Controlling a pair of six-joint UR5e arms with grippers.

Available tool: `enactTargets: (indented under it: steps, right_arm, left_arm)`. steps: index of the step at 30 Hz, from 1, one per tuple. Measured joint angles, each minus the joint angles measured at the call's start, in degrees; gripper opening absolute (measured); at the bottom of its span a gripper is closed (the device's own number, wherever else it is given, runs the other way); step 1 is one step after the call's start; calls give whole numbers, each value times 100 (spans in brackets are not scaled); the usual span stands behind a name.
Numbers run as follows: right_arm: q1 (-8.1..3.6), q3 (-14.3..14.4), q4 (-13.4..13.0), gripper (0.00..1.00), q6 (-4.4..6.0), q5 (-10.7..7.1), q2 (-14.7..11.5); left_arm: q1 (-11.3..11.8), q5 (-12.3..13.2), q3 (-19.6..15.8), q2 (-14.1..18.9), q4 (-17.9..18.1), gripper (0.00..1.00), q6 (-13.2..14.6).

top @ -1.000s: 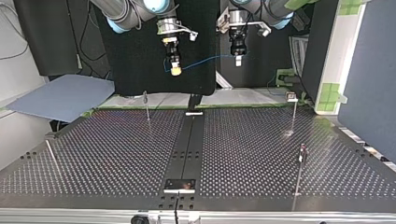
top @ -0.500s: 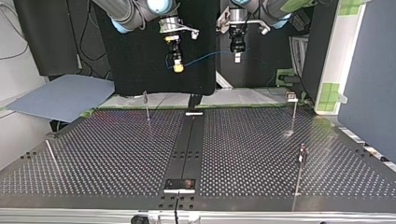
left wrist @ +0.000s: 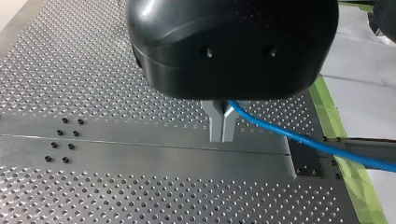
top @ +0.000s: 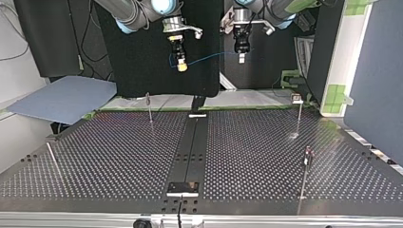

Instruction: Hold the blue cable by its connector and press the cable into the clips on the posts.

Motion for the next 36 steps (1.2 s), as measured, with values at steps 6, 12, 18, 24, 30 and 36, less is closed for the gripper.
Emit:
enactTargets:
  steps: [6,12,18,24,30,36]
  right_arm:
    - [0,0,0,0,0,0,1]
    - [0,0,0,0,0,0,1]
    - [0,0,0,0,0,0,1]
    - [-9,-18,18,0,17,17,13]
    - [32,-243,243,0,242,243,-140]
    - [-15,-504,540,0,563,248,-453]
  left_arm:
    - [0,0,0,0,0,0,0]
    - [0,0,0,0,0,0,0]
    - [0,0,0,0,0,0,0]
    - [-27,-25,-27,26,-26,0,27]
    - [-249,-249,-28,248,-248,0,21]
    - [-525,-592,-9,592,-590,0,-217]
